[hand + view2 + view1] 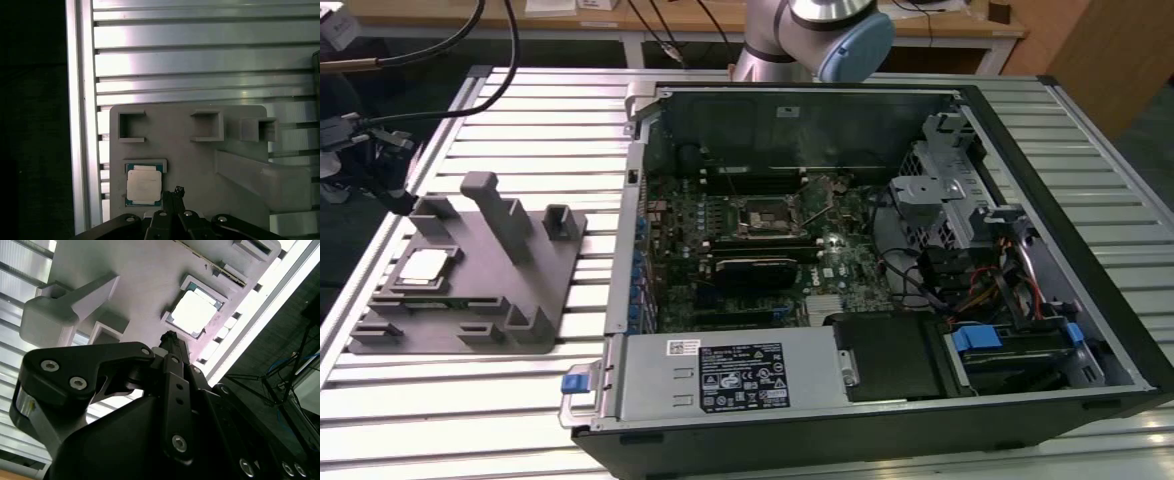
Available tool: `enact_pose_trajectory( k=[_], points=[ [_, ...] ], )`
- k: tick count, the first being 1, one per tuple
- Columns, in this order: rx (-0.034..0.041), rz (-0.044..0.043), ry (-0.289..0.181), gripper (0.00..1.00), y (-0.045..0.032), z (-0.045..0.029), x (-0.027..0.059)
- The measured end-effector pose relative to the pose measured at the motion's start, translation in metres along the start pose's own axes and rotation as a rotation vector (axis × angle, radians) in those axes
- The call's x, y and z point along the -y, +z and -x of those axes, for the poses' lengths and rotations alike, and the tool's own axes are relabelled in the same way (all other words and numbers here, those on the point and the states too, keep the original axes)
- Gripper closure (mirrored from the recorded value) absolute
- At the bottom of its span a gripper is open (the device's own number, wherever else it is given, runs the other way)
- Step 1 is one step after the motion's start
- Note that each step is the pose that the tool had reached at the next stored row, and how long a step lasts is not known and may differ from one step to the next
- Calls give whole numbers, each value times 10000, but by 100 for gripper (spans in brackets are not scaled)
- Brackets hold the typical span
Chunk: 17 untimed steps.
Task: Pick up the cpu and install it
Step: 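Pick up the cpu and move it towards the insertion slot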
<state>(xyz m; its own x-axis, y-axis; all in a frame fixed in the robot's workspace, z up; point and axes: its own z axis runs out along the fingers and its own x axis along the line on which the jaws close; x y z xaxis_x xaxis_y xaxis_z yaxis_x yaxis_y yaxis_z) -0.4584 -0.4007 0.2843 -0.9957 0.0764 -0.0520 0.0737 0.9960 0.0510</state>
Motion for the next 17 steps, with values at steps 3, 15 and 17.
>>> enact_pose_trajectory(
  k=[3,15,17],
  points=[
    [0,0,0,89,40,-13,9],
    [1,0,1,89,214,-124,56],
    [-1,0,-1,89,243,-144,67]
  ],
)
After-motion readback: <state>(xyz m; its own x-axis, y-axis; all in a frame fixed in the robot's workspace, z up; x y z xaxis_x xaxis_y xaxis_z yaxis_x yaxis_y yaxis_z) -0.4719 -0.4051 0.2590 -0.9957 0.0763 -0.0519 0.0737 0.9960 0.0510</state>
